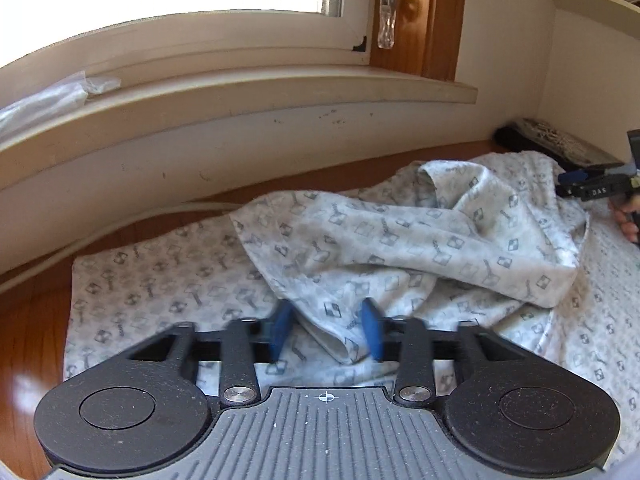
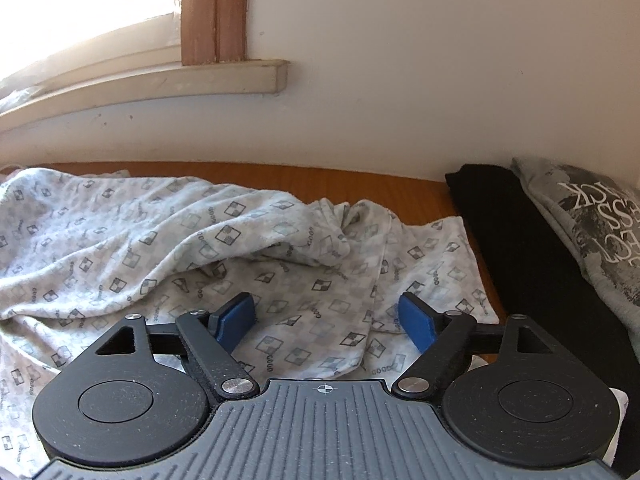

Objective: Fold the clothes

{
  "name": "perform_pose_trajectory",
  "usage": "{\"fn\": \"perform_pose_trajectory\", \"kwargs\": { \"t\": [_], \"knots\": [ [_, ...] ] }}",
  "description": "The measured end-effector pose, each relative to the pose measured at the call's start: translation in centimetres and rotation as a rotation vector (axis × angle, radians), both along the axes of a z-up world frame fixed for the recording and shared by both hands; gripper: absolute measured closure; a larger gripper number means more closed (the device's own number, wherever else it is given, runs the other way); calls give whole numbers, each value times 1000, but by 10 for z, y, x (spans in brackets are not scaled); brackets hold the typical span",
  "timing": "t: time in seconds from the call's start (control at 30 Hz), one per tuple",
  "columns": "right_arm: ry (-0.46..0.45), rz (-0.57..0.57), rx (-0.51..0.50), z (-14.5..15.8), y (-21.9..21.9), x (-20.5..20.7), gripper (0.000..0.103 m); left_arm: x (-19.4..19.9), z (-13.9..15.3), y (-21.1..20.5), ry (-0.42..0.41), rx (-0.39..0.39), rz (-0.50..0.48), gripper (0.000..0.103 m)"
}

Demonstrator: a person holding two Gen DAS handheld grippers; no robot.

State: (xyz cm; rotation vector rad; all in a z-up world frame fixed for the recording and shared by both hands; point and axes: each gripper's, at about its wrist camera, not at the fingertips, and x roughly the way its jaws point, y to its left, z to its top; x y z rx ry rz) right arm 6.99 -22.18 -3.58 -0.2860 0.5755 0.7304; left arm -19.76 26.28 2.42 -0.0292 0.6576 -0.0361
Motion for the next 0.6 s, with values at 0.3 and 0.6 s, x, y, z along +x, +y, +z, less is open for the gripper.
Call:
{"fn": "perform_pose_trajectory", "kwargs": {
  "t": [0.3,0.6],
  "knots": [
    [6,-3,19,1,-2,0,24,-50,62,34,-161,51,72,101],
    [9,-10,29,0,-4,1,23,-121,56,68,-6,19,57,99]
  ]
}}
